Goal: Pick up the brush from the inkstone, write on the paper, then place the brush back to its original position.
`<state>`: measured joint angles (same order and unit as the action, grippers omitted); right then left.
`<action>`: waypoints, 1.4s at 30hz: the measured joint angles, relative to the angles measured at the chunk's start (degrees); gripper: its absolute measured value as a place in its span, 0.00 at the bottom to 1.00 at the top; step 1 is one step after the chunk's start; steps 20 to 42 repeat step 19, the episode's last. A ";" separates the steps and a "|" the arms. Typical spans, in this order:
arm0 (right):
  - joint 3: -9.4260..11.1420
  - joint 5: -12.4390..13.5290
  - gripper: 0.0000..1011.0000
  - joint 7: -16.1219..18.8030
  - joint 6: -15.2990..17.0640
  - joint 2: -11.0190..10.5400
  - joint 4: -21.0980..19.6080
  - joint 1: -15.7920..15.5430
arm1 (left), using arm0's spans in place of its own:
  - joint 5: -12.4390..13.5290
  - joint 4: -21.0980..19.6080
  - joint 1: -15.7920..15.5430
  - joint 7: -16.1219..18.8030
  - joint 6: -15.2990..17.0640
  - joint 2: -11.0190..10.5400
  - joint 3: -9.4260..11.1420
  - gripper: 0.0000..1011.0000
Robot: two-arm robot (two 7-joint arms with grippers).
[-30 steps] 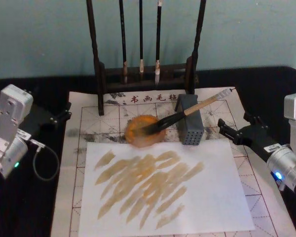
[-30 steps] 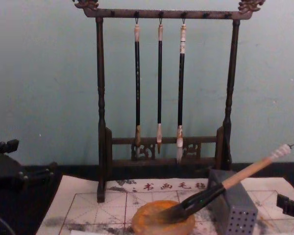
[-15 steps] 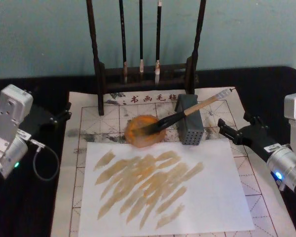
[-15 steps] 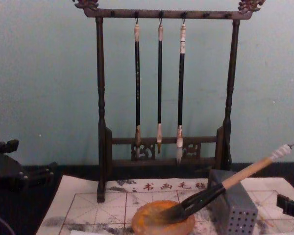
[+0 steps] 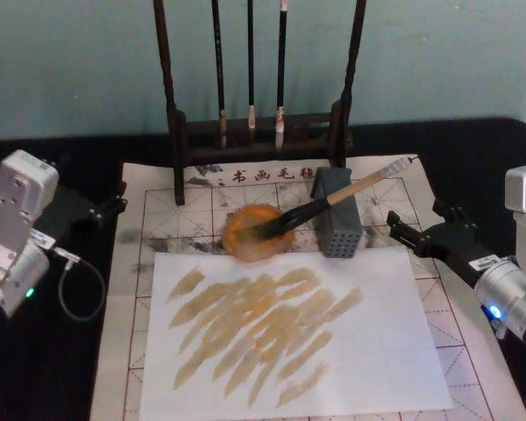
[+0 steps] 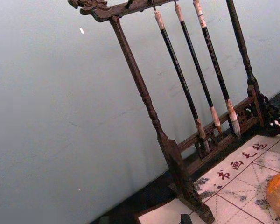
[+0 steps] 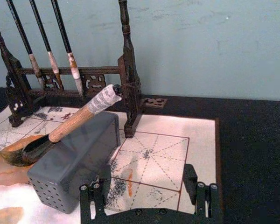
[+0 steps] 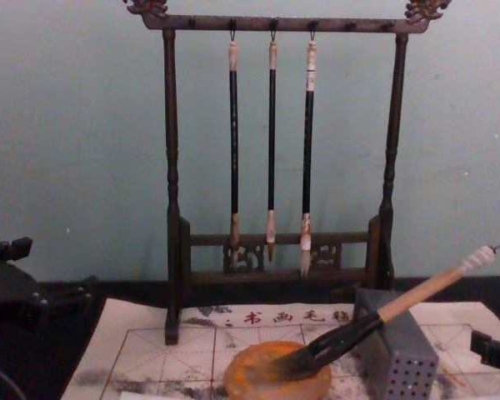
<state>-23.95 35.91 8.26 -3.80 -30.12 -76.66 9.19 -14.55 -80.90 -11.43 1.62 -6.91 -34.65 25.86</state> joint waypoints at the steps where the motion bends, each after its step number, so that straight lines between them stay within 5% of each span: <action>1: 0.00 0.00 0.99 0.00 0.00 0.00 0.00 0.00 | 0.00 0.00 0.00 0.00 0.00 0.00 0.00 0.99; 42: 0.00 0.00 0.99 0.00 0.00 0.00 0.00 0.00 | 0.00 0.00 0.00 0.00 0.00 0.00 0.00 0.99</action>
